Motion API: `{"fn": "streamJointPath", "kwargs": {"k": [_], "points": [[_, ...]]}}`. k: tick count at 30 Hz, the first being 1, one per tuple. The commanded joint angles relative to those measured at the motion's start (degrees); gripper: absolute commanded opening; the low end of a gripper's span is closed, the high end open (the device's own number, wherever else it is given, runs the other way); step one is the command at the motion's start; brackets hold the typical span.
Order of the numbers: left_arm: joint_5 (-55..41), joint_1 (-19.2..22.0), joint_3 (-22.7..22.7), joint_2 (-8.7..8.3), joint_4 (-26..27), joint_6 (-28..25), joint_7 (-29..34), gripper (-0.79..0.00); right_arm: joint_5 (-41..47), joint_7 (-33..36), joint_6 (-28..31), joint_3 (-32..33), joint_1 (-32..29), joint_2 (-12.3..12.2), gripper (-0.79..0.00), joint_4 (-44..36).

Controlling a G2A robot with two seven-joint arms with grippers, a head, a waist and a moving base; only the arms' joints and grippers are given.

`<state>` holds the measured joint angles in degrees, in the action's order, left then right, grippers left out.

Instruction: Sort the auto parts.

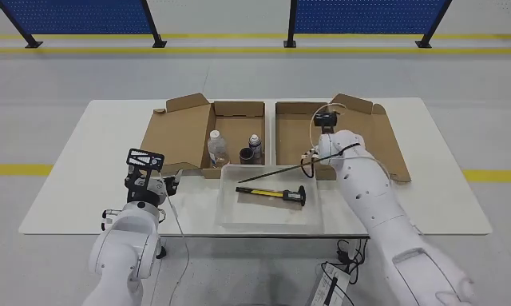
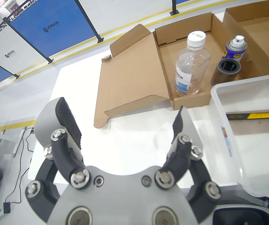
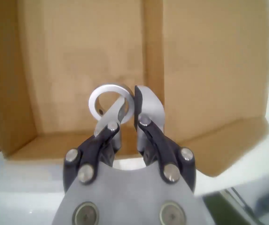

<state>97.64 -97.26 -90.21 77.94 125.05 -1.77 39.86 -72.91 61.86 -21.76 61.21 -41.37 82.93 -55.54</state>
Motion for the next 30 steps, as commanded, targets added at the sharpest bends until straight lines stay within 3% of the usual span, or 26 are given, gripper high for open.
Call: {"fn": "streamJointPath", "kwargs": {"k": [1,15,16,21,25,30], "points": [[0.0,0.0,0.0,0.0,0.0,0.0,0.0,0.0,0.4,-0.4,-0.1,-0.4,0.2,0.3,-0.785,1.1],[0.0,0.0,0.0,0.0,0.0,0.0,0.0,0.0,0.4,-0.6,0.9,-2.5,2.0,1.7,-0.785,7.0],[0.0,0.0,0.0,0.0,0.0,0.0,0.0,0.0,0.4,-0.7,0.9,-2.5,2.1,1.8,-0.705,7.3],[0.0,0.0,0.0,0.0,0.0,0.0,0.0,0.0,0.3,-1.2,1.1,-2.6,2.5,2.1,-0.566,8.2],[0.0,0.0,0.0,0.0,0.0,0.0,0.0,0.0,0.0,-1.3,1.1,-2.7,2.5,2.2,-0.486,8.0],[0.0,0.0,0.0,0.0,0.0,0.0,0.0,0.0,-1.2,-1.2,1.0,-2.3,1.8,2.1,-0.48,5.0]]}}
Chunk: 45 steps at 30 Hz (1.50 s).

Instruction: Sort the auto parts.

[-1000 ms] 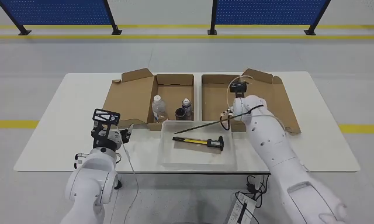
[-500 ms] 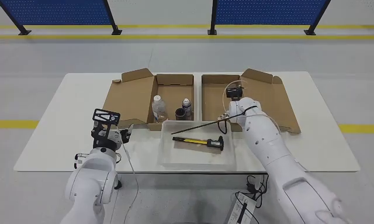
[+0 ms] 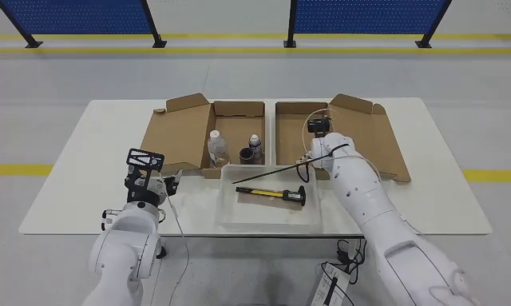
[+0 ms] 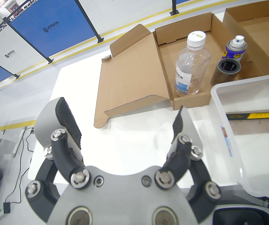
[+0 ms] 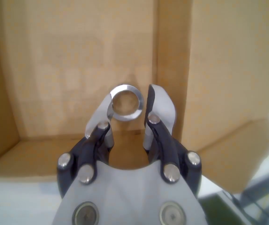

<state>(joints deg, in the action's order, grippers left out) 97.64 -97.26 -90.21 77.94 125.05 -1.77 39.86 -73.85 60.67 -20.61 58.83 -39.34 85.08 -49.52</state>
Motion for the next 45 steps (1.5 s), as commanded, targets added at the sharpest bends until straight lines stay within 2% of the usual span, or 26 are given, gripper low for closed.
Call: {"fn": "streamJointPath", "kwargs": {"k": [1,4,9,15,17,19,22,27,29,33,45], "points": [[0.0,0.0,0.0,0.0,0.0,0.0,0.0,0.0,-0.8,0.2,-0.4,0.2,-0.7,-0.1,-0.483,-2.5],[0.0,0.0,0.0,0.0,0.0,0.0,0.0,0.0,-2.8,0.9,-1.3,1.3,-2.6,-0.7,-0.468,-9.1],[0.0,0.0,0.0,0.0,0.0,0.0,0.0,0.0,-8.5,4.7,-1.0,4.5,-9.1,-2.3,-0.44,-26.8],[0.0,0.0,0.0,0.0,0.0,0.0,0.0,0.0,-12.2,9.8,6.0,6.9,-19.3,-3.9,-0.431,-48.9],[0.0,0.0,0.0,0.0,0.0,0.0,0.0,0.0,-12.5,10.4,9.7,7.0,-22.0,-4.2,-0.419,-53.5],[0.0,0.0,0.0,0.0,0.0,0.0,0.0,0.0,-12.3,10.6,12.2,6.8,-24.5,-4.4,-0.323,-57.4],[0.0,0.0,0.0,0.0,0.0,0.0,0.0,0.0,-12.5,11.0,15.3,5.7,-27.8,-4.7,-0.336,-61.4],[0.0,0.0,0.0,0.0,0.0,0.0,0.0,0.0,-9.9,11.7,20.3,3.0,-30.9,-4.7,-0.292,-62.4],[0.0,0.0,0.0,0.0,0.0,0.0,0.0,0.0,-8.7,12.1,22.1,1.9,-31.2,-4.7,-0.2,-60.5],[0.0,0.0,0.0,0.0,0.0,0.0,0.0,0.0,-6.7,12.2,23.8,0.5,-30.8,-4.5,-0.172,-55.8],[0.0,0.0,0.0,0.0,0.0,0.0,0.0,0.0,-6.9,12.9,25.3,-5.2,-23.4,-3.0,-0.271,-39.7]]}}
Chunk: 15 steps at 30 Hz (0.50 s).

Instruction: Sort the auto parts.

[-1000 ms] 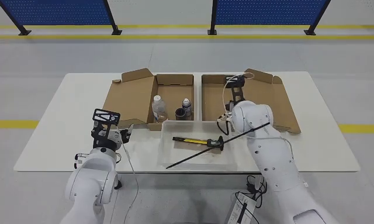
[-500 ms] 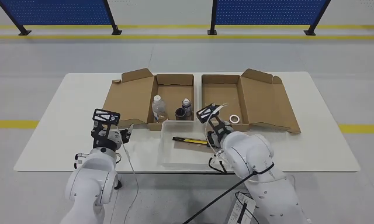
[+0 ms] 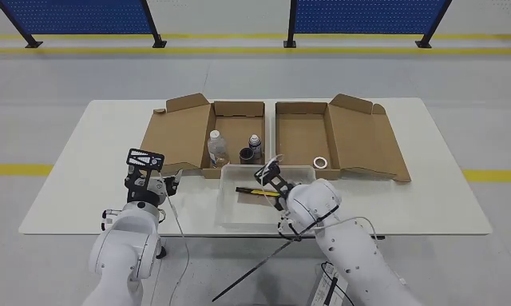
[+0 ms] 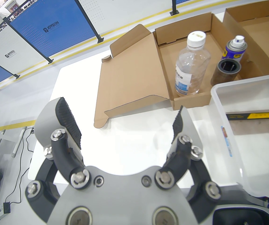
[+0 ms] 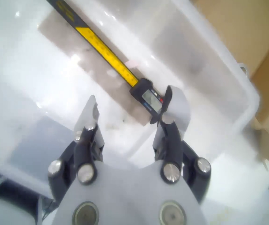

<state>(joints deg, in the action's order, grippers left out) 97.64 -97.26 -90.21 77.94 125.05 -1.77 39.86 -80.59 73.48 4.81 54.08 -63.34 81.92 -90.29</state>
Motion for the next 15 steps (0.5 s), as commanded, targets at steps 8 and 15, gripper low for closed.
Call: {"fn": "streamJointPath", "kwargs": {"k": [8,15], "points": [[0.0,0.0,0.0,0.0,0.0,0.0,0.0,0.0,0.5,-0.6,-0.5,-2.8,4.7,1.2,-0.289,7.7],[0.0,0.0,0.0,0.0,0.0,0.0,0.0,0.0,1.2,-0.8,-0.7,-4.4,6.9,2.1,-0.342,11.5]]}}
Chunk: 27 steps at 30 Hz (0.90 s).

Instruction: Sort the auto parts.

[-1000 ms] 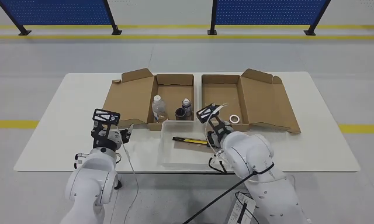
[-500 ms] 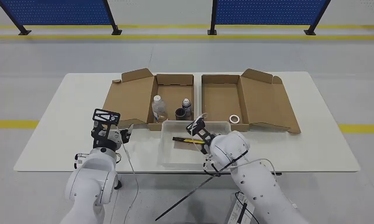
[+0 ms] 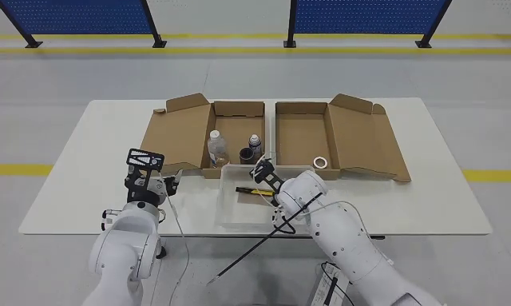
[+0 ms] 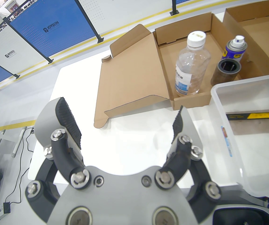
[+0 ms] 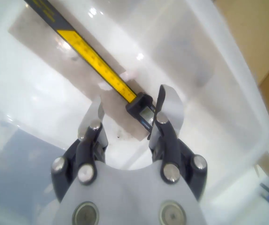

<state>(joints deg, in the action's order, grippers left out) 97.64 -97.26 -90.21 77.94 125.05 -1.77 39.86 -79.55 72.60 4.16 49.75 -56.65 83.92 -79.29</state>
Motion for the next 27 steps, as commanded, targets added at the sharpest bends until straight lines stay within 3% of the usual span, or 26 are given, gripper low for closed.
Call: {"fn": "streamJointPath", "kwargs": {"k": [1,14,27], "points": [[0.0,0.0,0.0,0.0,0.0,0.0,0.0,0.0,0.3,0.1,-0.1,-0.2,0.5,0.2,-0.342,1.1],[0.0,0.0,0.0,0.0,0.0,0.0,0.0,0.0,0.8,1.4,-0.3,-1.2,1.1,0.9,-0.342,3.0],[0.0,0.0,0.0,0.0,0.0,0.0,0.0,0.0,2.6,5.1,0.4,-0.5,-2.8,0.5,-0.32,-4.6]]}}
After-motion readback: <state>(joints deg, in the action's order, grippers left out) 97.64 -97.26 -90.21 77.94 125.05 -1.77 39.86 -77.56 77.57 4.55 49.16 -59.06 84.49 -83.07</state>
